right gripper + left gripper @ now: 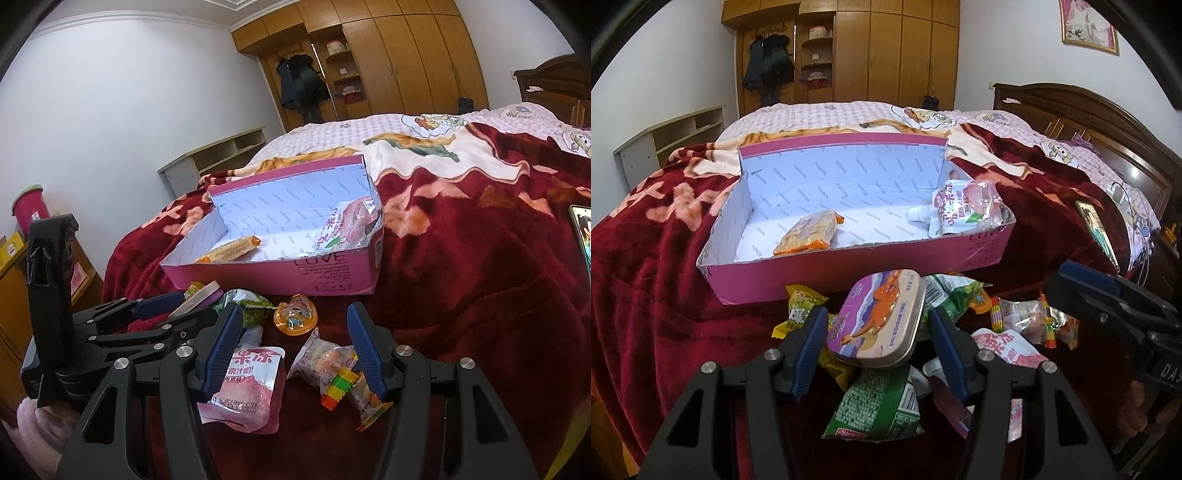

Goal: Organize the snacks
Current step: 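Grasp the purple tin with the left gripper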

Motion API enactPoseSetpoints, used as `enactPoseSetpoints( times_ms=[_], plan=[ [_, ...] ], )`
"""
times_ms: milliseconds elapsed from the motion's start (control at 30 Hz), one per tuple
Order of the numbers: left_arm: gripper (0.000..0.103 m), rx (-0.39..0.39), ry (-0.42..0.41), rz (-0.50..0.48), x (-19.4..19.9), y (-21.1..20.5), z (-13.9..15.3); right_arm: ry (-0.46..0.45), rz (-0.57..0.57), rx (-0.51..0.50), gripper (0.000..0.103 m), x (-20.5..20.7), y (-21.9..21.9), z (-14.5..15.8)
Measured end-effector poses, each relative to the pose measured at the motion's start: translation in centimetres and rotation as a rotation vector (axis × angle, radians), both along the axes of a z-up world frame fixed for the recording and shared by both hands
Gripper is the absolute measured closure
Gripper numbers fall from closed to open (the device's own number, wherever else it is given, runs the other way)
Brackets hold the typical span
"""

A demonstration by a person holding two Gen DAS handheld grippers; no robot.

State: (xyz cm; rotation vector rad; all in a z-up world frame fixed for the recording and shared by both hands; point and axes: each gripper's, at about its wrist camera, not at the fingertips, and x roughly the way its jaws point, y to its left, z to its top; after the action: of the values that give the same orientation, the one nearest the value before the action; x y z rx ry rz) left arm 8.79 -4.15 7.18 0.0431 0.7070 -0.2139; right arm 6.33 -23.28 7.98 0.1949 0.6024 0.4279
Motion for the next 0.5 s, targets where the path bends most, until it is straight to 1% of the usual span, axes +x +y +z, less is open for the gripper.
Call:
enactPoseSetpoints(
  times_ms=[33, 100, 133, 167, 267, 500],
  plan=[
    [0.044, -0.003, -0.004, -0.001, 0.02, -0.01, 0.02, 0.0, 0.002, -0.001, 0.043, -0.02, 0.04, 0.0],
    [0.052, -0.019, -0.006, -0.007, 0.0, 0.14, 0.04, -0.001, 0.004, -0.002, 0.043, -0.02, 0.11, -0.04],
    [0.061, -0.028, -0.002, -0.01, 0.03, 0.22, 0.03, 0.0, 0.005, -0.002, 0.043, -0.03, 0.12, -0.09],
    [0.067, -0.039, 0.005, -0.014, 0.09, 0.33, 0.02, 0.001, 0.006, -0.002, 0.043, -0.01, 0.14, -0.12],
    [0.07, -0.054, 0.01, -0.012, 0.16, 0.52, 0.04, 0.006, 0.008, -0.002, 0.043, 0.02, 0.22, -0.21],
    [0.075, -0.051, -0.004, -0.014, 0.03, 0.49, 0.2, 0.008, 0.018, -0.005, 0.043, -0.04, 0.41, -0.25]
  ],
)
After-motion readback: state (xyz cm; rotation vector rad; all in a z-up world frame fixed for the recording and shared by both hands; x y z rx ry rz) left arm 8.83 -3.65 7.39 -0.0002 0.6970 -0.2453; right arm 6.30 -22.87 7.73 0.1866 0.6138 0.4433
